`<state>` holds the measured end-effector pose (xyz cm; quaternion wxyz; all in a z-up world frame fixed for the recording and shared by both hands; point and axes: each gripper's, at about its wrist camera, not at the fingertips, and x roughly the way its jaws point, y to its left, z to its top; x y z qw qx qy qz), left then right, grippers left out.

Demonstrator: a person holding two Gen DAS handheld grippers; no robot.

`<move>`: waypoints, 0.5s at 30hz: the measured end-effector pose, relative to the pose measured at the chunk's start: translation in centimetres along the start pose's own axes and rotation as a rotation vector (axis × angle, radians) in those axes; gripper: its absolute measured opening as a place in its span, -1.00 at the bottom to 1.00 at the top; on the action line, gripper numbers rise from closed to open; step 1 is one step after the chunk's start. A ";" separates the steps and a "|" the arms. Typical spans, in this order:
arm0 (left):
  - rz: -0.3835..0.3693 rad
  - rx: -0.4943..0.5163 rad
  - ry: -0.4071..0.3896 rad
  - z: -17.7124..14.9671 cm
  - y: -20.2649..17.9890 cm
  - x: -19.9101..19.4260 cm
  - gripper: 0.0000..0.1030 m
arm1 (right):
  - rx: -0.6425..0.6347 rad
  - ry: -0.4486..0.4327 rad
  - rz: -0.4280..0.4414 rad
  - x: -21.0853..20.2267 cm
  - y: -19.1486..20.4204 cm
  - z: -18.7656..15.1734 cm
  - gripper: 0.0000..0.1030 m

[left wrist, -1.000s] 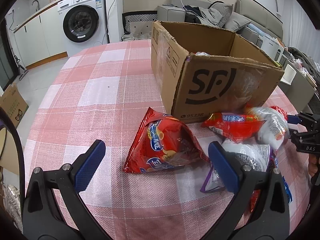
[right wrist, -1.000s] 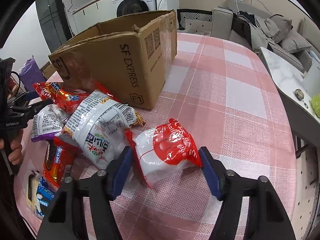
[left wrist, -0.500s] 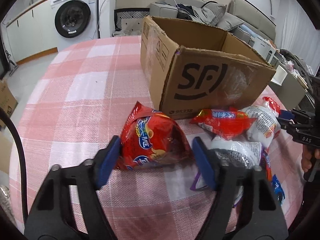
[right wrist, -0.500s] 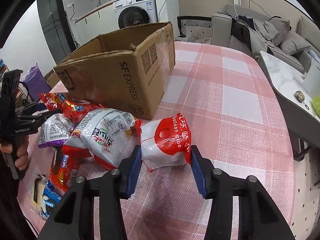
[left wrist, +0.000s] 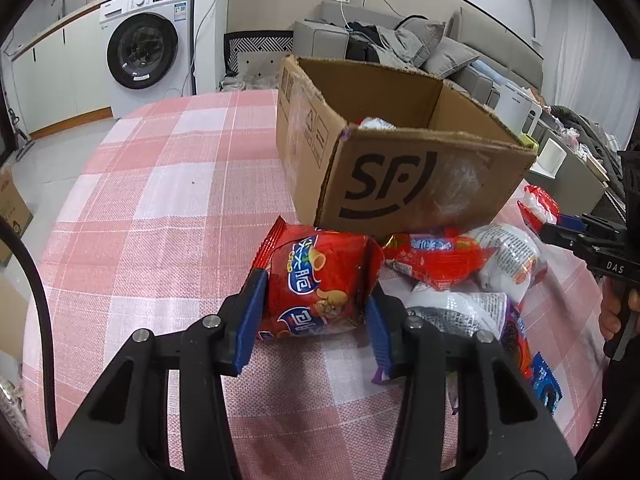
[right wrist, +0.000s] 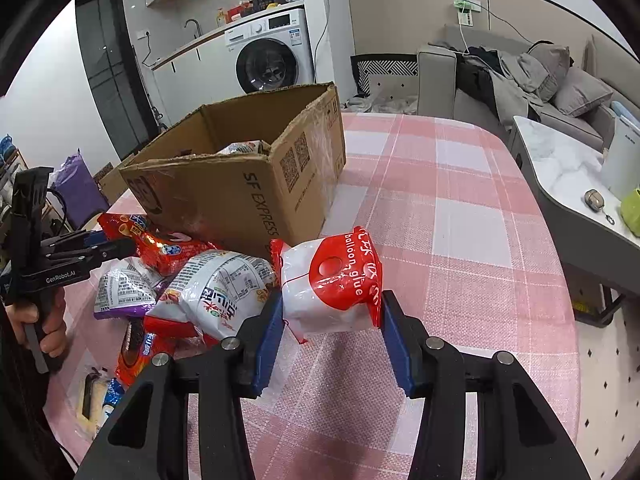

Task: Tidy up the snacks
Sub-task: 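Close the left tool on the red chip bag while the right tool grasps the white-red balloon glue pack, then lift both held snacks and carry them over the cardboard box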

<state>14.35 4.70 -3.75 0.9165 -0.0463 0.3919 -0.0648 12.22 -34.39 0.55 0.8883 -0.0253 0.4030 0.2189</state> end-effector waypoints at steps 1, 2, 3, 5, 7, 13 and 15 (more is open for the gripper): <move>0.001 -0.002 -0.006 0.1 0.1 -0.2 -0.16 | 0.001 -0.004 0.000 -0.1 0.0 0.1 -0.06; 0.000 -0.003 -0.009 0.1 0.1 -0.4 -0.16 | 0.003 -0.009 0.000 -0.2 -0.1 0.1 -0.06; -0.001 -0.006 -0.016 0.3 0.2 -0.6 -0.16 | 0.006 -0.013 0.001 -0.3 -0.1 0.0 -0.06; 0.000 -0.007 -0.029 0.4 0.2 -1.1 -0.16 | 0.010 -0.026 0.006 -0.7 -0.1 0.1 -0.06; 0.000 -0.010 -0.044 0.6 0.3 -1.7 -0.16 | 0.011 -0.039 0.005 -1.0 -0.1 0.2 -0.06; 0.003 -0.011 -0.084 1.2 0.2 -3.4 -0.16 | 0.024 -0.066 0.001 -1.9 -0.1 0.6 -0.06; 0.003 -0.010 -0.096 1.3 0.2 -4.0 -0.16 | 0.029 -0.076 0.001 -2.2 -0.2 0.7 -0.06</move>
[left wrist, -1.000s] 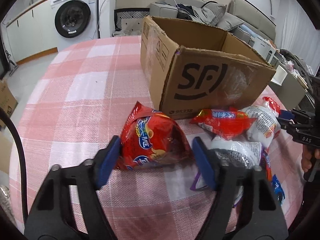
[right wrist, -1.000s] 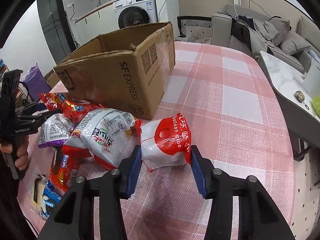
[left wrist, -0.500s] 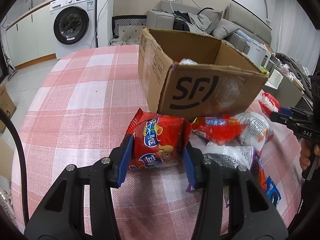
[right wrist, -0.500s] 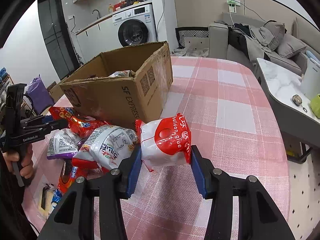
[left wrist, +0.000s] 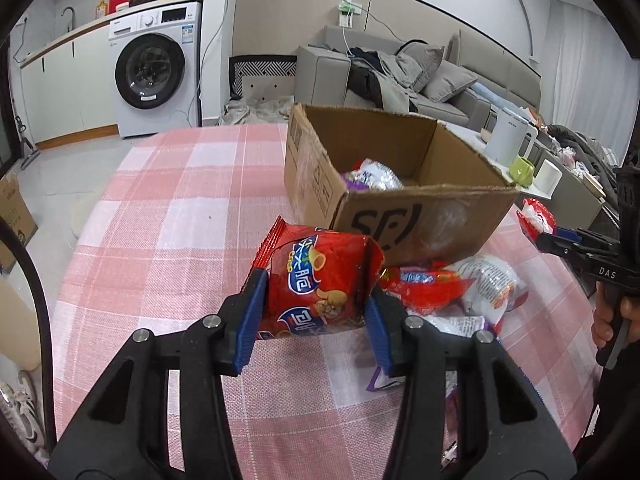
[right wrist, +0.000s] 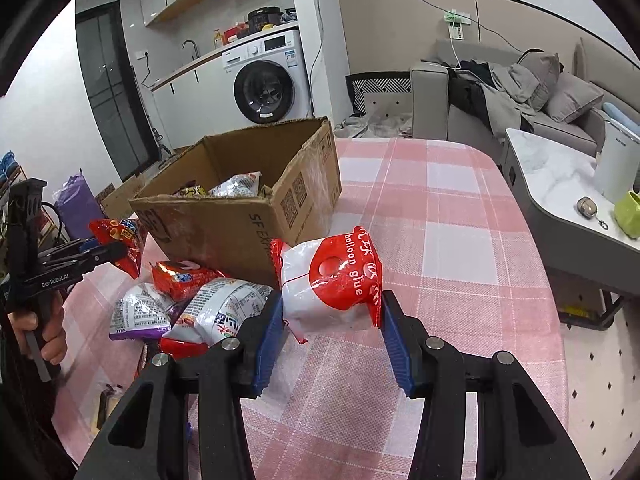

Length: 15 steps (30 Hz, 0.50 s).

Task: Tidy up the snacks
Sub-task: 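Lift both held snacks and carry them over the cardboard box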

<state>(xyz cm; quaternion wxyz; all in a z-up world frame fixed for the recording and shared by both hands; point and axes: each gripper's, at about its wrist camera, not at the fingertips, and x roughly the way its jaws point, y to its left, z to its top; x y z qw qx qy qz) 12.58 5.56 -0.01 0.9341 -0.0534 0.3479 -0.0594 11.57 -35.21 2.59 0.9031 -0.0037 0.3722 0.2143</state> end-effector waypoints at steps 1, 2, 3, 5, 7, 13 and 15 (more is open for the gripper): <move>0.002 -0.002 -0.011 0.2 0.1 -0.4 -0.16 | 0.005 -0.008 -0.004 -0.2 0.0 0.1 -0.06; 0.003 -0.005 -0.019 0.3 0.0 -0.9 -0.16 | 0.009 -0.013 -0.005 -0.4 0.0 0.2 -0.06; 0.004 -0.009 -0.027 0.4 0.0 -1.3 -0.16 | 0.012 -0.018 -0.005 -0.6 -0.1 0.3 -0.06; 0.006 -0.016 -0.046 0.7 0.2 -2.2 -0.16 | 0.021 -0.031 -0.008 -0.9 -0.2 0.7 -0.06; 0.006 -0.022 -0.064 1.1 0.3 -3.1 -0.16 | 0.032 -0.044 -0.012 -1.4 -0.2 0.9 -0.06; 0.010 -0.021 -0.117 2.2 0.2 -5.3 -0.16 | 0.057 -0.073 -0.030 -2.7 0.0 1.5 -0.06; 0.010 -0.025 -0.129 2.7 0.2 -5.7 -0.15 | 0.064 -0.082 -0.027 -3.0 0.2 1.9 -0.06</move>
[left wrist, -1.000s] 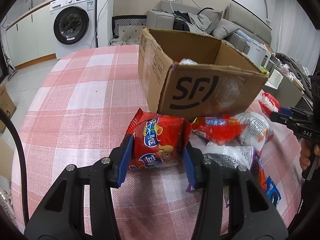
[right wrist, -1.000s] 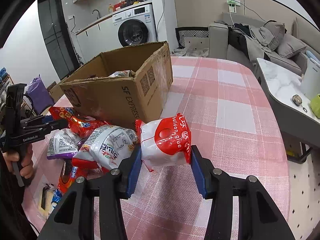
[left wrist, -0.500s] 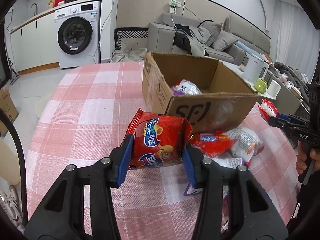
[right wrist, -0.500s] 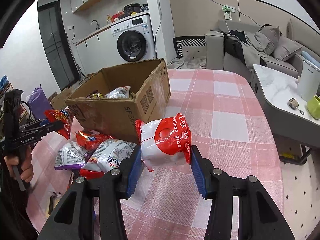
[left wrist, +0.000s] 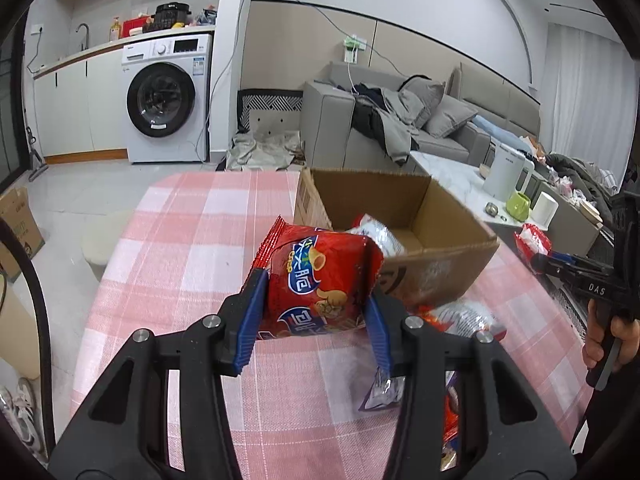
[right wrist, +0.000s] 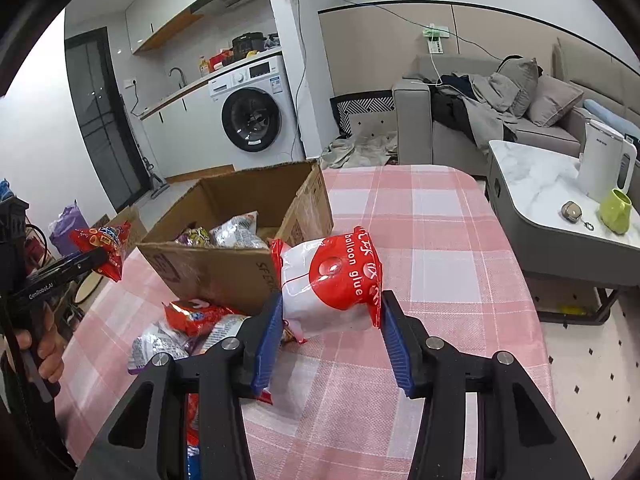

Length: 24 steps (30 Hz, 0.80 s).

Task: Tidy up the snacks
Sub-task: 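Lift both held snacks and carry them over the cardboard box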

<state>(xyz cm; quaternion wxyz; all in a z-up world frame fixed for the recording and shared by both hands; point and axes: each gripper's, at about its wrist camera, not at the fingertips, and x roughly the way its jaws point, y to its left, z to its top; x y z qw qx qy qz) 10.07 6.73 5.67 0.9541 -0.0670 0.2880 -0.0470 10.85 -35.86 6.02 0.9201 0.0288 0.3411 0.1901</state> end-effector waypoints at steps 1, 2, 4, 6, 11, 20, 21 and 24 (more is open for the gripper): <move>-0.002 0.000 -0.009 0.4 -0.1 -0.3 -0.15 | 0.001 -0.005 -0.002 -0.2 0.2 0.2 -0.06; -0.001 0.001 -0.013 0.6 -0.2 -0.4 -0.15 | 0.001 -0.010 -0.001 -0.3 0.3 0.4 -0.06; -0.001 0.005 -0.026 1.3 -0.4 -0.9 -0.15 | 0.007 -0.017 0.004 -0.6 0.6 0.7 -0.06; -0.001 0.008 -0.035 1.7 -0.8 -1.2 -0.15 | 0.014 -0.023 0.009 -0.7 0.9 1.0 -0.06; 0.002 0.017 -0.057 3.2 -1.7 -1.9 -0.15 | 0.028 -0.041 0.017 -0.9 1.5 2.1 -0.06; -0.013 0.030 -0.065 5.4 -4.1 -1.2 -0.15 | 0.019 -0.032 0.024 0.0 3.1 4.0 -0.06; -0.015 0.033 -0.064 5.5 -4.2 -1.0 -0.15 | 0.018 -0.028 0.027 0.2 3.3 4.2 -0.06; -0.018 0.040 -0.056 6.0 -4.6 -0.5 -0.15 | 0.003 -0.024 0.036 0.7 4.0 4.8 -0.06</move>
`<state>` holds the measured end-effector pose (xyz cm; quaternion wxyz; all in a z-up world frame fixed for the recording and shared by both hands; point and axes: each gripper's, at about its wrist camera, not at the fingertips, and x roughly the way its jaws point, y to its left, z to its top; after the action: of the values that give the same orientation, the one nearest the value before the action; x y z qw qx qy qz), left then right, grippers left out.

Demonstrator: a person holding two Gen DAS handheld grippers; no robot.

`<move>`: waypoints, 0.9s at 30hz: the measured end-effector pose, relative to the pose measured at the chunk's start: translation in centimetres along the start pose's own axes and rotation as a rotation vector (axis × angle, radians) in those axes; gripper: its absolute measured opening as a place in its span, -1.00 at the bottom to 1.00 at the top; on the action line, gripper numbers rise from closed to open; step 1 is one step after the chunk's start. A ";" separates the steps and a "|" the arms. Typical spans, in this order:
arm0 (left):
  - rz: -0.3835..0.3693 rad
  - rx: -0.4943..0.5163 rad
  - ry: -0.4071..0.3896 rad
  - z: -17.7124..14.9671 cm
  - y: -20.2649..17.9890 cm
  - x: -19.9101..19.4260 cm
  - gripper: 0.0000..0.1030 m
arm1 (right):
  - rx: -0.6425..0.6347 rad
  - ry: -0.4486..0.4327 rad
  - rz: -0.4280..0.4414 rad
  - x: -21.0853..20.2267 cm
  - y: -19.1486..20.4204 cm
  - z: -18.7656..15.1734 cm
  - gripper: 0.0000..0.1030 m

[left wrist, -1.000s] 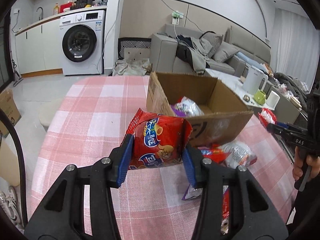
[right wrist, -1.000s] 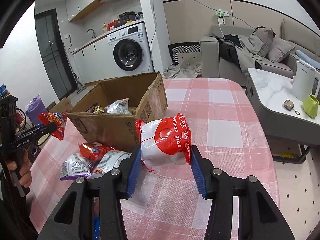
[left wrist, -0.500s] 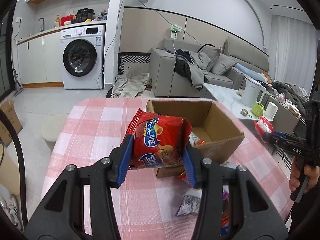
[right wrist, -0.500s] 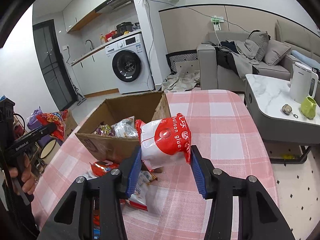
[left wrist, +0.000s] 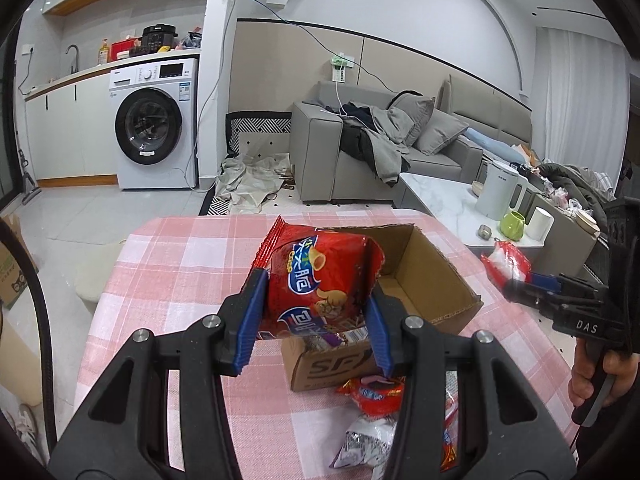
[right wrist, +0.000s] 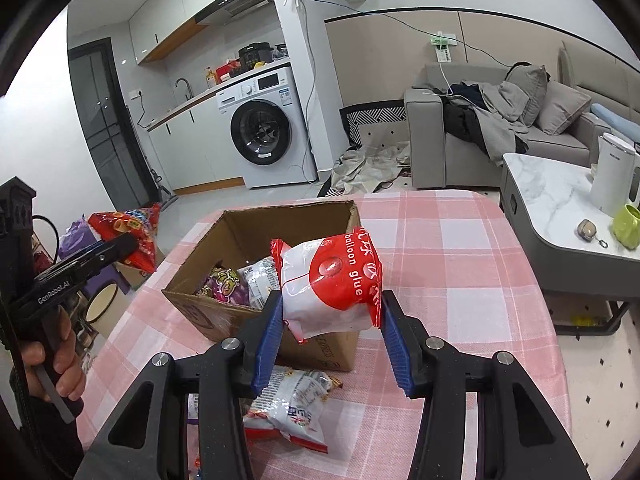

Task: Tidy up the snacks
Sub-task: 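Lift both held snacks and carry them over the cardboard box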

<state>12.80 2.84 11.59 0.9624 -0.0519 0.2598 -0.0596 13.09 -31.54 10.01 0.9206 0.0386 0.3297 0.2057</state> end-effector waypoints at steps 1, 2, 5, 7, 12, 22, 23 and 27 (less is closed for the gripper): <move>-0.001 0.001 0.004 0.2 -0.2 0.3 -0.15 | -0.009 0.003 0.005 0.2 0.4 0.2 -0.06; -0.003 0.002 0.008 0.3 -0.2 0.7 -0.15 | -0.011 0.004 0.010 0.4 0.6 0.4 -0.06; -0.005 0.012 0.016 0.6 -0.6 1.6 -0.15 | -0.020 0.011 0.022 1.2 1.2 0.8 -0.06; -0.003 0.019 0.024 0.8 -0.8 2.5 -0.15 | -0.024 0.014 0.030 1.8 1.5 1.2 -0.06; -0.003 0.027 0.043 1.0 -1.5 4.5 -0.15 | -0.035 0.031 0.046 3.3 2.0 1.6 -0.06; 0.008 0.070 0.086 0.7 -3.2 8.8 -0.15 | -0.061 0.066 0.065 6.3 2.9 2.2 -0.06; 0.011 0.075 0.088 0.7 -3.4 9.3 -0.15 | -0.062 0.070 0.068 6.6 3.0 2.1 -0.06; 0.012 0.084 0.106 0.5 -4.0 10.9 -0.15 | -0.066 0.085 0.070 7.6 3.1 2.1 -0.06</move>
<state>22.05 -2.58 7.17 0.9489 -0.0068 0.3081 -0.0676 18.62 -25.48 7.76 0.8988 0.0106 0.3600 0.2499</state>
